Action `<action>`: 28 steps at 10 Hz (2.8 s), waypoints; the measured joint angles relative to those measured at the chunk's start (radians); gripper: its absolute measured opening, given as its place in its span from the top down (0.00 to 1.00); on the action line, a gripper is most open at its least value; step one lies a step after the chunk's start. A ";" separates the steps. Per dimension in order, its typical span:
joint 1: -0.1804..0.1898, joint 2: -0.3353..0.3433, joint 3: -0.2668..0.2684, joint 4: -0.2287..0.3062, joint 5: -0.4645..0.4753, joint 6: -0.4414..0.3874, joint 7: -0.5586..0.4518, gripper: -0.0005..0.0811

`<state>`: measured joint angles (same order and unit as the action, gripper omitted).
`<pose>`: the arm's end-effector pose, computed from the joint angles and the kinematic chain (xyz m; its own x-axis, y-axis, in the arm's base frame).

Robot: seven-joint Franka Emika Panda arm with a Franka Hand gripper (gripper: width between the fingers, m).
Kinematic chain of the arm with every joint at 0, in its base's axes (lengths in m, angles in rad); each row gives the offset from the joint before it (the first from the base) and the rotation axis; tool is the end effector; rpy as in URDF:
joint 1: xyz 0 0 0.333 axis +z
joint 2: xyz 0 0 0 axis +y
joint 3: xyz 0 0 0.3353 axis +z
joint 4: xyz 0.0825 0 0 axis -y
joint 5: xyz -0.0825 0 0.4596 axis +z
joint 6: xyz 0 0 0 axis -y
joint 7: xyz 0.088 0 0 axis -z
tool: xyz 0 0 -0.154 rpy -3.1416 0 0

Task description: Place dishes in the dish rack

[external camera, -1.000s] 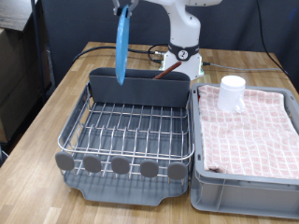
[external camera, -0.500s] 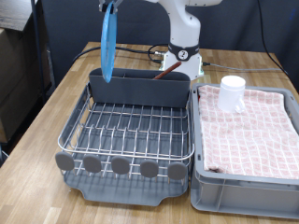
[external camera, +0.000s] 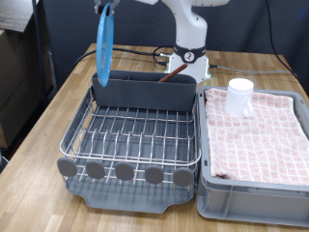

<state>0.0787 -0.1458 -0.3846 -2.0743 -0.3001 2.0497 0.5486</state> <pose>0.5635 -0.2120 0.4468 0.7394 -0.6427 0.2005 -0.6708 -0.7284 0.1392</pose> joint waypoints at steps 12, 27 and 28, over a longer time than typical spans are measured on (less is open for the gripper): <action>0.000 0.122 -0.056 -0.087 0.066 0.198 -0.056 0.95; 0.000 0.221 -0.070 -0.200 0.229 0.403 -0.162 0.95; 0.000 0.223 -0.070 -0.202 0.237 0.403 -0.166 0.95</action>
<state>0.0790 0.0772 -0.4541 -2.2759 -0.0629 2.4524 0.3830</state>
